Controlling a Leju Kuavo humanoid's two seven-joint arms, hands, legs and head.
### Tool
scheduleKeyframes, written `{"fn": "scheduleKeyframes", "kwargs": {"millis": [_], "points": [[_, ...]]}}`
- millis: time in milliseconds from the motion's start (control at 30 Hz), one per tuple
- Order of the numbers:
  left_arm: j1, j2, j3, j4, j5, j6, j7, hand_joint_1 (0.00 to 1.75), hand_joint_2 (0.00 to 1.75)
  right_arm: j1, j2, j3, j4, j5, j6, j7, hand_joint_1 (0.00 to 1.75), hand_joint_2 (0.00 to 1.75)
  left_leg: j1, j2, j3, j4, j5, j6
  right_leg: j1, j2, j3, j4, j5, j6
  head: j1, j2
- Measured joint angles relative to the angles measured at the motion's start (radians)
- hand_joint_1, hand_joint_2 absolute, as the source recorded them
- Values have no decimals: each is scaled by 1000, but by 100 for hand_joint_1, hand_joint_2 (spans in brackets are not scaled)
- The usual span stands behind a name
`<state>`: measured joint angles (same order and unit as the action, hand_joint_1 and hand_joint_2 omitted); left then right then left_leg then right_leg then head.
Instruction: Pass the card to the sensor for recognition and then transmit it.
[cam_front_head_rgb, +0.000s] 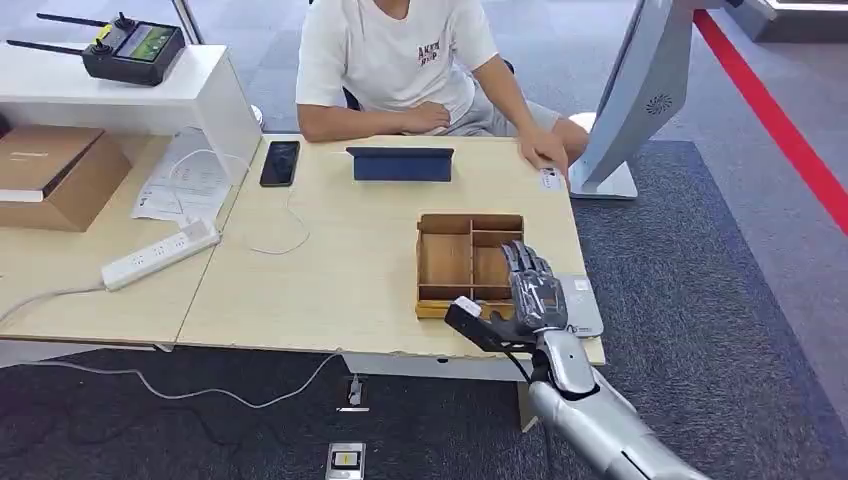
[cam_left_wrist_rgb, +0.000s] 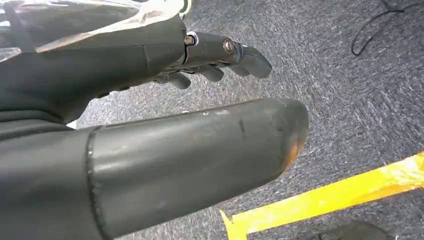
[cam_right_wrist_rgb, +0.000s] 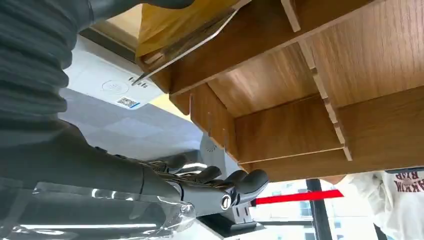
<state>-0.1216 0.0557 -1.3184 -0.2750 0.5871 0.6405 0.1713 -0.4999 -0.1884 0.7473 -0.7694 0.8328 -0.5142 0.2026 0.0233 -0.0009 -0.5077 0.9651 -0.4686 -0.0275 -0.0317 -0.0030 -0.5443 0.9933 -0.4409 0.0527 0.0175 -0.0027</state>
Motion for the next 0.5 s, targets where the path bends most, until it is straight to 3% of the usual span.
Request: {"fn": "scheduleKeyframes", "kwargs": {"millis": [500], "points": [[0, 0, 0, 0, 0, 0, 0, 0, 0, 23, -7, 0, -7, -13, -1, 2, 0, 175, 0, 0, 0, 0, 0, 0, 0, 0, 0, 0, 0, 0, 0, 0]]}}
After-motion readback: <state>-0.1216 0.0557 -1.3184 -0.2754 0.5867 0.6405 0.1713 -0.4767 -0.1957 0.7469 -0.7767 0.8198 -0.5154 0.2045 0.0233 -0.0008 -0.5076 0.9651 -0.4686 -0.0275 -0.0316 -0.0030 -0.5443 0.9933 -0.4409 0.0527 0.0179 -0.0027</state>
